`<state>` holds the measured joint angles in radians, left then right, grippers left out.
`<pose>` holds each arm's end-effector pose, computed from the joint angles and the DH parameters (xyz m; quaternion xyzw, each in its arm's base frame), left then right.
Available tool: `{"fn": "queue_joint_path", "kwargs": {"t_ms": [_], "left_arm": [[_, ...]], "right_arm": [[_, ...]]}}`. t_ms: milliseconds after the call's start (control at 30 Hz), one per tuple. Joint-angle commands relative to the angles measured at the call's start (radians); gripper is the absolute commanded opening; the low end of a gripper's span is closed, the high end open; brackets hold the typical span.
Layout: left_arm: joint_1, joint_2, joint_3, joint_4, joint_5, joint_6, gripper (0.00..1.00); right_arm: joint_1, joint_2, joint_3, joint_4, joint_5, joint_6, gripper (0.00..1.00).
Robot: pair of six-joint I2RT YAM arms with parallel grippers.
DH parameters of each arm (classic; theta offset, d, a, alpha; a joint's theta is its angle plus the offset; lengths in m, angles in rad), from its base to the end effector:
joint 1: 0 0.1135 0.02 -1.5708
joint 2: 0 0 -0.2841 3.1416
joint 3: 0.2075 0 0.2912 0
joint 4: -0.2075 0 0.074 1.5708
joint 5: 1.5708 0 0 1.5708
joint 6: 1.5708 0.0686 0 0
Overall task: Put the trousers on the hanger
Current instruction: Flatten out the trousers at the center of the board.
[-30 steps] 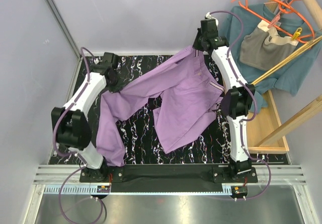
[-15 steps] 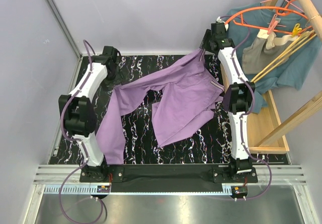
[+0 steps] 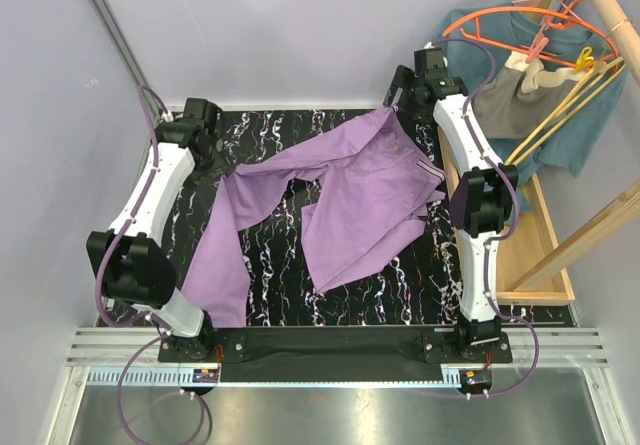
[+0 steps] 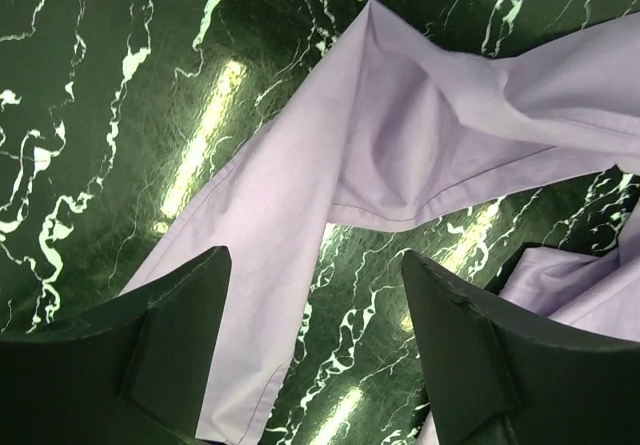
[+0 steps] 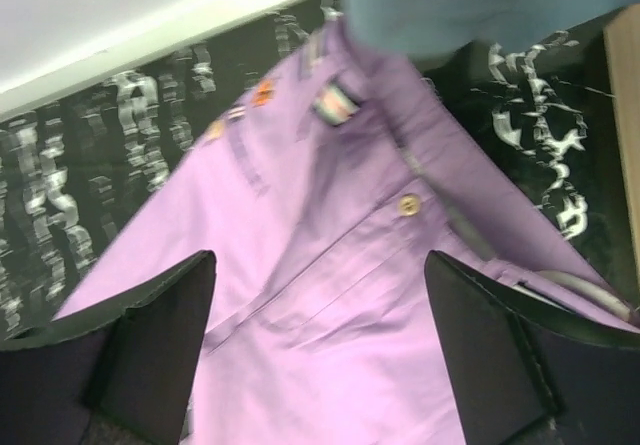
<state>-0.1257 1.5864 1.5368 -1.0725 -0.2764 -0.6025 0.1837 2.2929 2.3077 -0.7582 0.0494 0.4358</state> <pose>0.3721 -0.0282 0.3172 -0.2578 0.9311 0.0470 0.2537 0.5873 0.1057 0.2944 0.1249 0.9068 0.1010 0.3896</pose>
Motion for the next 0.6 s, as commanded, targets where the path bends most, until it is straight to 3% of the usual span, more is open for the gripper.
{"fn": "queue_joint_path", "kwargs": {"t_ms": [0,333,567], "left_arm": [[0.005,-0.019,-0.010,-0.042,-0.020,-0.017,0.75],[0.006,-0.226,-0.346,-0.004,0.057,-0.141,0.74],[0.008,-0.350,-0.541,0.016,0.088,-0.238,0.72]], "right_arm": [[0.020,-0.124,0.007,-0.012,-0.046,0.011,0.94],[0.092,-0.207,-0.182,0.031,-0.103,0.141,0.96],[0.146,-0.158,-0.208,0.025,0.050,0.285,0.93]]}}
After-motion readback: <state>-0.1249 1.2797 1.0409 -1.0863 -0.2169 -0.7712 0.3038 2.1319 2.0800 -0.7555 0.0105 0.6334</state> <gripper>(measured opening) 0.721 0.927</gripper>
